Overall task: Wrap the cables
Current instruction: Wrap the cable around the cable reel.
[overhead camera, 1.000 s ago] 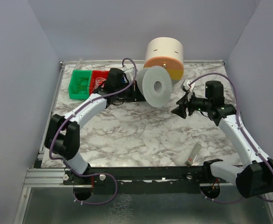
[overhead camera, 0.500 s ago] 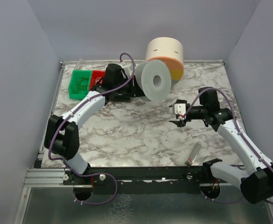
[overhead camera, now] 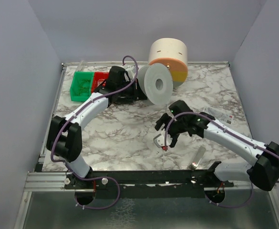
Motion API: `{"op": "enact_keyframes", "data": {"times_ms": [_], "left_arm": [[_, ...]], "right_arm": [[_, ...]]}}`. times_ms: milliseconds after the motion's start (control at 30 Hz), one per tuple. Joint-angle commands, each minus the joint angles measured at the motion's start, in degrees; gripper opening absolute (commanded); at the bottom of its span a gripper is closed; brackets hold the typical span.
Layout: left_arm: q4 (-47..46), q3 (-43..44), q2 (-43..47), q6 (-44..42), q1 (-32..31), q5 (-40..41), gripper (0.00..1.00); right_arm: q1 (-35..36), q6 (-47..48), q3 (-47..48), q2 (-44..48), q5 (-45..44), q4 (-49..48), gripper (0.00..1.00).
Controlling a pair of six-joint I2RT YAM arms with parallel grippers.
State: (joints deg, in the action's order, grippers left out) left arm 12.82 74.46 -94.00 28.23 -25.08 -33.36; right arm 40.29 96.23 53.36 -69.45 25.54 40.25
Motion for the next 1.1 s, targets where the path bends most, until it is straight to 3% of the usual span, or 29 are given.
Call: {"op": "enact_keyframes", "data": {"times_ms": [0,200,367,700,833,967,1067], "left_arm": [[-2.8,2.0,0.2,-0.4,0.4,0.3,0.0],[-3.1,1.5,0.4,-0.6,0.4,0.1,0.0],[-3.1,1.2,0.5,-0.8,0.4,0.1,0.0],[-3.1,0.9,1.1,-0.8,0.4,0.0,0.0],[-3.3,0.5,1.5,-1.0,0.4,0.1,0.0],[-3.3,0.2,1.8,-1.1,0.4,0.2,0.0],[-3.1,-0.1,2.1,-2.0,0.5,-0.3,0.0]], "right_arm": [[6.5,-5.4,0.1,-4.5,-16.5,-9.8,0.76],[11.2,-5.4,0.6,-11.0,-31.5,-13.0,0.69],[12.7,-6.1,3.1,-13.3,-34.5,-9.3,0.66],[13.8,-7.1,3.2,-18.5,-42.7,-14.0,0.53],[13.8,-8.3,4.5,-19.5,-43.0,-11.8,0.38],[13.8,-11.7,6.5,-20.2,-43.3,-9.5,0.03],[13.8,-18.9,10.1,-18.8,-37.0,-4.8,0.0]]}}
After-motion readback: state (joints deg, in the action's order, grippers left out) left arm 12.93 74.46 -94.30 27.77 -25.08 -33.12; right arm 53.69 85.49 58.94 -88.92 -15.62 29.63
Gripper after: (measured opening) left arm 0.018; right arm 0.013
